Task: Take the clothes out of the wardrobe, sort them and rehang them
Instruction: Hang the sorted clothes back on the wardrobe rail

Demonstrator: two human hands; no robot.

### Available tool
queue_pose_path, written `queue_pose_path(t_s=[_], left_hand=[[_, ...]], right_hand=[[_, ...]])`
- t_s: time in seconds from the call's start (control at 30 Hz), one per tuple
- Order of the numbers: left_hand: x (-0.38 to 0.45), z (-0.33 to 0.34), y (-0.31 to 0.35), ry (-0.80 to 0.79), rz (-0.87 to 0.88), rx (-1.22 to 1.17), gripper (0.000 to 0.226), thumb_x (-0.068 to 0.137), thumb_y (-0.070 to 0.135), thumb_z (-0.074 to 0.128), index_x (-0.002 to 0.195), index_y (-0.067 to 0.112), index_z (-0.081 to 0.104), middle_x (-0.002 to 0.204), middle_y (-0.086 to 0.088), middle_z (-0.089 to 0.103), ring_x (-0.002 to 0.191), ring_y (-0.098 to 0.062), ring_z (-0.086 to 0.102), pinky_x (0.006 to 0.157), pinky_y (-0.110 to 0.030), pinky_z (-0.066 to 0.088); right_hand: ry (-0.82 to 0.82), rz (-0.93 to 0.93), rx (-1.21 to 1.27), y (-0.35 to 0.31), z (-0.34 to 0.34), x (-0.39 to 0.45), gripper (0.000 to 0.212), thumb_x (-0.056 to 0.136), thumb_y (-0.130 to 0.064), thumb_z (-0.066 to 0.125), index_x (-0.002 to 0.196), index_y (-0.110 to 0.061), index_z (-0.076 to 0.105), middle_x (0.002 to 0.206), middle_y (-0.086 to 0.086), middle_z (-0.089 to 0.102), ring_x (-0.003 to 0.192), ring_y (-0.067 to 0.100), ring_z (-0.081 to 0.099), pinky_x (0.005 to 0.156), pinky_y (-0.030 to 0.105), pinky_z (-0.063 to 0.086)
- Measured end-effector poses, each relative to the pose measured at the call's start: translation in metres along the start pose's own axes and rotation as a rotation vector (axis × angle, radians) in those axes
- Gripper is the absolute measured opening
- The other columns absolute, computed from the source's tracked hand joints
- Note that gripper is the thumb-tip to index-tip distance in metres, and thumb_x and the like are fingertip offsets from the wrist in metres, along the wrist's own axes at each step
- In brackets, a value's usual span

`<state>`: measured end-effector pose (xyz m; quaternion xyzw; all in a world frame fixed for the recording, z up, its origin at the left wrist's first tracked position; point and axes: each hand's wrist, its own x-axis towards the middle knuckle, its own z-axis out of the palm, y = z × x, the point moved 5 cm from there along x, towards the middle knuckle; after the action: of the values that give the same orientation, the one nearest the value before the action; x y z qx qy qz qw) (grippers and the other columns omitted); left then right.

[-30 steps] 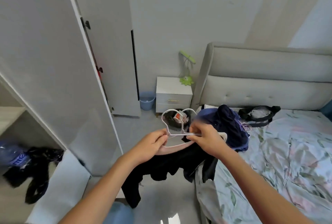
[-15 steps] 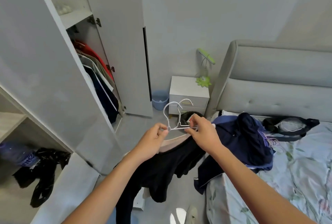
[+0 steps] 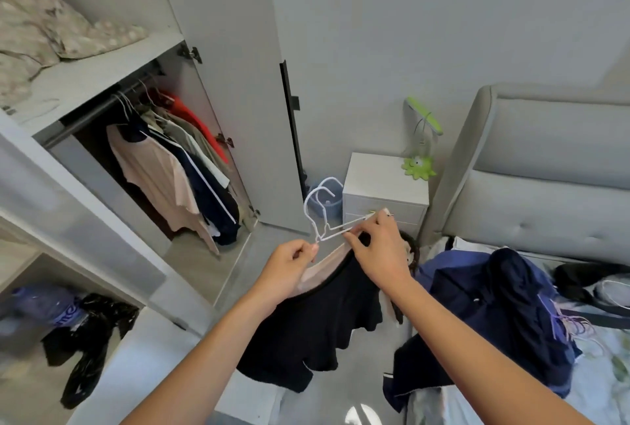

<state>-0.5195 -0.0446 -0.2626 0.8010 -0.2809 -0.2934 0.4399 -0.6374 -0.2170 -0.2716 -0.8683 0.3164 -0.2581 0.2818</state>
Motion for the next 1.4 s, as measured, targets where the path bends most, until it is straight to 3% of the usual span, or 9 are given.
queue_pose_path(t_s=[0.17, 0.33, 0.47, 0.57, 0.67, 0.83, 1.13, 1.3, 1.4], left_hand=[[0.046, -0.004, 0.005, 0.066, 0.002, -0.05, 0.035, 0.106, 0.028, 0.06, 0.072, 0.02, 0.06, 0.064, 0.01, 0.05, 0.063, -0.007, 0.045, 0.066, -0.027, 0.037], [0.091, -0.012, 0.005, 0.074, 0.006, -0.115, 0.032, 0.106, 0.016, 0.058, 0.074, 0.016, 0.062, 0.065, 0.005, 0.053, 0.063, -0.005, 0.048, 0.066, -0.02, 0.04], [0.136, -0.022, 0.001, 0.069, -0.01, -0.146, 0.027, 0.107, 0.014, 0.056, 0.082, 0.006, 0.064, 0.064, 0.012, 0.053, 0.057, 0.005, 0.047, 0.063, -0.012, 0.039], [0.172, -0.033, -0.005, 0.078, -0.044, -0.172, 0.025, 0.107, 0.014, 0.055, 0.093, -0.003, 0.067, 0.07, 0.005, 0.057, 0.062, 0.001, 0.052, 0.065, -0.018, 0.041], [0.198, -0.052, -0.01, 0.077, -0.09, -0.198, 0.021, 0.108, 0.02, 0.055, 0.097, 0.008, 0.069, 0.079, -0.001, 0.063, 0.075, -0.009, 0.061, 0.071, -0.026, 0.048], [0.233, -0.089, -0.013, 0.157, -0.103, -0.287, 0.022, 0.108, 0.018, 0.054, 0.096, 0.002, 0.063, 0.082, -0.002, 0.065, 0.072, -0.007, 0.065, 0.069, -0.029, 0.057], [0.274, -0.149, -0.043, 0.492, -0.205, -0.383, 0.024, 0.109, 0.015, 0.052, 0.093, 0.001, 0.061, 0.076, 0.005, 0.062, 0.069, -0.005, 0.061, 0.061, -0.023, 0.054], [0.293, -0.178, -0.063, 0.714, -0.306, -0.388, 0.028, 0.109, 0.016, 0.051, 0.081, 0.011, 0.053, 0.068, 0.01, 0.055, 0.067, -0.009, 0.051, 0.061, -0.026, 0.049], [0.295, -0.188, -0.063, 0.849, -0.374, -0.41, 0.029, 0.107, 0.013, 0.052, 0.078, 0.01, 0.052, 0.07, 0.004, 0.054, 0.067, -0.011, 0.05, 0.059, -0.024, 0.048]], right_hand=[[-0.286, 0.252, 0.477, -0.009, 0.04, 0.036, 0.024, 0.092, -0.021, 0.076, 0.115, -0.018, 0.076, 0.091, 0.002, 0.076, 0.09, 0.019, 0.072, 0.088, 0.027, 0.056], [-0.426, 0.469, 0.872, -0.015, 0.069, 0.077, 0.015, 0.097, -0.011, 0.068, 0.108, -0.013, 0.077, 0.103, 0.009, 0.079, 0.094, 0.012, 0.071, 0.083, 0.022, 0.055], [-0.535, 0.522, 0.942, -0.01, 0.099, 0.126, 0.014, 0.099, -0.013, 0.064, 0.102, -0.015, 0.078, 0.098, 0.003, 0.077, 0.095, 0.013, 0.066, 0.093, 0.034, 0.051], [-0.58, 0.574, 0.959, -0.008, 0.125, 0.164, 0.017, 0.101, -0.011, 0.06, 0.101, -0.014, 0.077, 0.094, 0.003, 0.073, 0.098, 0.019, 0.066, 0.101, 0.041, 0.052], [-0.638, 0.562, 0.999, -0.017, 0.152, 0.201, 0.02, 0.099, -0.011, 0.061, 0.111, -0.009, 0.077, 0.098, 0.008, 0.073, 0.098, 0.02, 0.068, 0.111, 0.051, 0.05], [-0.764, 0.499, 1.049, -0.05, 0.182, 0.253, 0.027, 0.098, -0.007, 0.059, 0.121, 0.0, 0.072, 0.107, 0.016, 0.071, 0.102, 0.027, 0.069, 0.092, 0.04, 0.058], [-0.993, 0.493, 1.064, -0.09, 0.239, 0.332, 0.037, 0.091, 0.011, 0.052, 0.12, -0.005, 0.069, 0.09, 0.004, 0.066, 0.087, 0.021, 0.067, 0.092, 0.04, 0.058], [-1.117, 0.499, 0.954, -0.095, 0.283, 0.379, 0.024, 0.101, -0.003, 0.061, 0.123, -0.008, 0.066, 0.088, 0.006, 0.059, 0.075, 0.017, 0.062, 0.07, 0.031, 0.058], [-1.186, 0.408, 0.917, -0.1, 0.298, 0.405, 0.026, 0.101, -0.007, 0.065, 0.127, -0.004, 0.067, 0.092, 0.008, 0.06, 0.074, 0.018, 0.063, 0.072, 0.031, 0.059]])
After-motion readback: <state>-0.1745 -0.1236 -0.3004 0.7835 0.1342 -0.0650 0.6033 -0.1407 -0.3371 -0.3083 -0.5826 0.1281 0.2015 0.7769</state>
